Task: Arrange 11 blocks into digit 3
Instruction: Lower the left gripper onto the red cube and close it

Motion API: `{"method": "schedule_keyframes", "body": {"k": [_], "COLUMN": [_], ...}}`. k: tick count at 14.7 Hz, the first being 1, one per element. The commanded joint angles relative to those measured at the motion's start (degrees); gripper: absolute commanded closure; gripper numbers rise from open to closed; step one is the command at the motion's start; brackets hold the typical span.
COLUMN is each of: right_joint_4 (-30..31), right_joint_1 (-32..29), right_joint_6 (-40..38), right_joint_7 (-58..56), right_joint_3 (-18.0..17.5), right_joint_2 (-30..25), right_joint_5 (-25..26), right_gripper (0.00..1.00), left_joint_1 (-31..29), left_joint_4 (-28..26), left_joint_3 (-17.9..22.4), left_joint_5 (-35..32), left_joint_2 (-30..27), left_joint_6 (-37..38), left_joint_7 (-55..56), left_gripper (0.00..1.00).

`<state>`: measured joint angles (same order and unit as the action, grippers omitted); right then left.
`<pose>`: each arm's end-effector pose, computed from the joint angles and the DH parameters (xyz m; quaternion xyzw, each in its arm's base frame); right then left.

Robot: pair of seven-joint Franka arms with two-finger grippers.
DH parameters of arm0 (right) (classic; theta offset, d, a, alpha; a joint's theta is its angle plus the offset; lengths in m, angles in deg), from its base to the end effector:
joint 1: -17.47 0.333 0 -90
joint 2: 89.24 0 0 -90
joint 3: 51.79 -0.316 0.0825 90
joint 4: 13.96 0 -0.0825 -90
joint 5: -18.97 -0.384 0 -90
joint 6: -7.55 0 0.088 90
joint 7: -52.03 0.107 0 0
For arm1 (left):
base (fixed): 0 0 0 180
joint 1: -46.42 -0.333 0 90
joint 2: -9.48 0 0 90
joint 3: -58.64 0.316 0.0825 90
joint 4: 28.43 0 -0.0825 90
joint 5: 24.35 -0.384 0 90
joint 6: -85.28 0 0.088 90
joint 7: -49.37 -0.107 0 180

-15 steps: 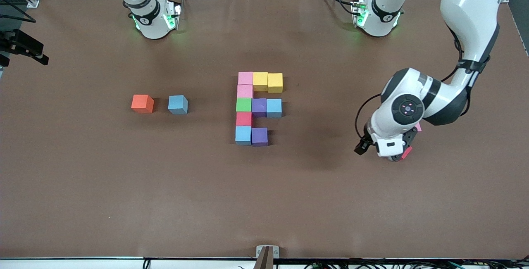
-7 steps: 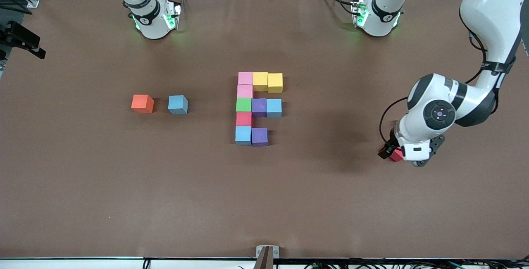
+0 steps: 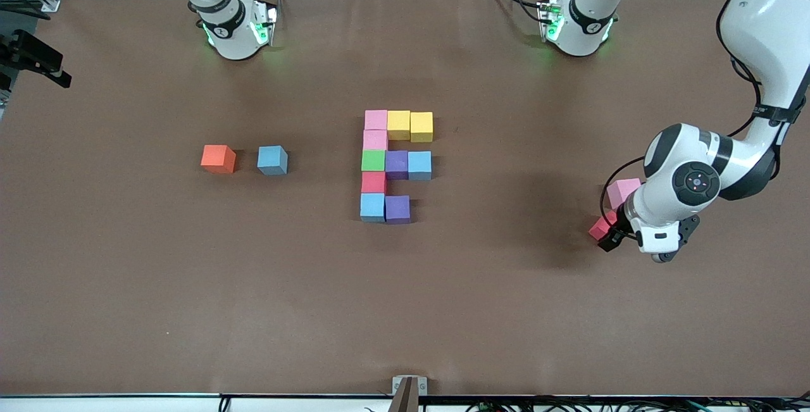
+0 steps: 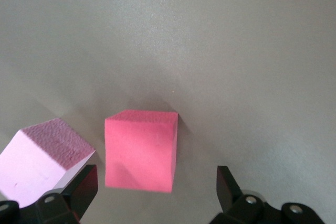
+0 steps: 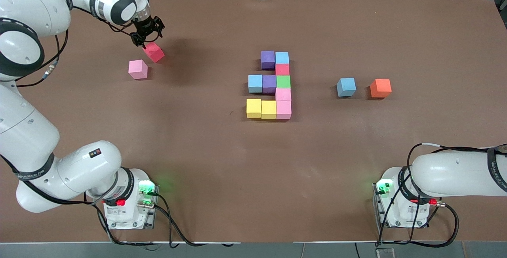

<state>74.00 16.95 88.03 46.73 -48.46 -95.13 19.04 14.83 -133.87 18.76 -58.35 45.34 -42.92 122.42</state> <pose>0.5024 -0.0359 0.6810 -0.9998 -0.0128 0.0137 0.0035 0.6353 -0.0449 0.2470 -0.9147 -0.4025 -0.0088 0.0347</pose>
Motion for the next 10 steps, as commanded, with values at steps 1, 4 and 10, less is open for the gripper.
{"method": "schedule_keyframes", "body": {"k": [1,4,10], "right_joint_4": [1.7,1.7,1.7], "right_joint_1": [-0.2,-0.2,0.3], "right_joint_6": [0.5,0.6,0.7], "right_joint_7": [0.3,0.3,0.1], "right_joint_3": [-0.3,-0.3,-0.2], "right_joint_2": [-1.6,-1.6,-1.6], "right_joint_5": [-0.6,-0.4,0.2], "right_gripper": [0.00,0.00,0.00], "left_joint_1": [-1.0,-1.3,-2.6], "left_joint_4": [-0.3,-0.7,-2.0], "left_joint_3": [0.0,0.6,0.6], "left_joint_5": [-1.3,-2.4,-3.4], "left_joint_2": [1.0,1.7,1.9], "left_joint_6": [-2.2,-3.1,-3.6], "left_joint_7": [-0.6,-0.7,-0.8], "left_gripper": [0.00,0.00,0.00]}}
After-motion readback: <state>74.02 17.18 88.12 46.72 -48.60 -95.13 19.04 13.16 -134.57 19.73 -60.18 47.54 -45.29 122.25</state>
